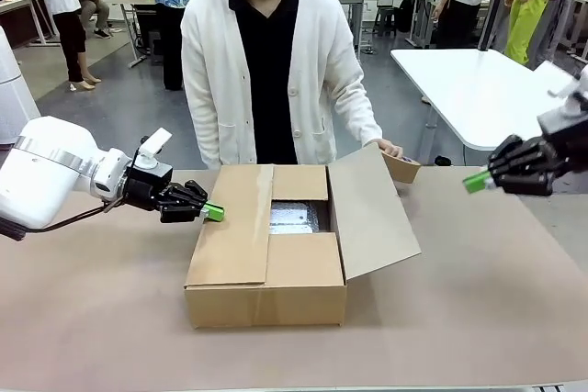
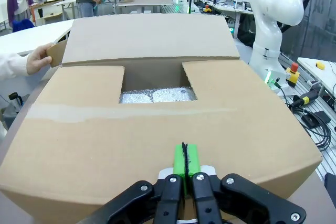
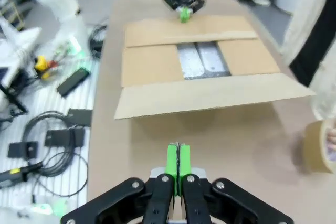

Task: Wrap the clocks to prevent damage.
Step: Push the left (or right) flap of the Package Box to close it.

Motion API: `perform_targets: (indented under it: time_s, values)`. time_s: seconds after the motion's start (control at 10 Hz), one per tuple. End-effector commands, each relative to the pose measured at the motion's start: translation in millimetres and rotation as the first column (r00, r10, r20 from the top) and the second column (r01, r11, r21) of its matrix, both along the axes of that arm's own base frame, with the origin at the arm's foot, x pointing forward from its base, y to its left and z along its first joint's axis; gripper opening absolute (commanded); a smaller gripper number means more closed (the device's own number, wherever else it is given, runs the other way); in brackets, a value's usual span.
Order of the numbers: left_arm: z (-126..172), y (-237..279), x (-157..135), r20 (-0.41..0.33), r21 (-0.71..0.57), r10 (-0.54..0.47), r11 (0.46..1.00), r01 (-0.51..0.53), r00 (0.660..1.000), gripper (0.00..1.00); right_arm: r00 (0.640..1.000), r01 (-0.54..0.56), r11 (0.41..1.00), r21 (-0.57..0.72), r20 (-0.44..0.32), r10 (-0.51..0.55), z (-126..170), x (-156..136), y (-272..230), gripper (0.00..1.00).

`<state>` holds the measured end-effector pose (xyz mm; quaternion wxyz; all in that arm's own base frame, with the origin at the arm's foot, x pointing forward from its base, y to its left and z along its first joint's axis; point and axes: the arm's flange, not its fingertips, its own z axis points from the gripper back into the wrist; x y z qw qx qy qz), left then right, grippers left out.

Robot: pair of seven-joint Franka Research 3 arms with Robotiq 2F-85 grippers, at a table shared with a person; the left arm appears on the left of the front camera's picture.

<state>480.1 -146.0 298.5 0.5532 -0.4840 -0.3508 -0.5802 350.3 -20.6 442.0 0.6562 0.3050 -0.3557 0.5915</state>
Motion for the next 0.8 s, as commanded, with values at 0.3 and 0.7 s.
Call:
perform_targets:
  time_s: [0.3,0.7]
  values:
    - [-4,-1,0,-0.003,0.002,0.004,1.000,-0.004,1.000,0.05,0.986,-0.158,0.982,0.099,0.074,0.151,-96,27,25,0.04]
    - [-4,-1,0,-0.003,0.002,0.004,1.000,-0.004,1.000,0.05,0.988,-0.152,0.986,0.064,0.020,0.151,-139,41,71,0.04]
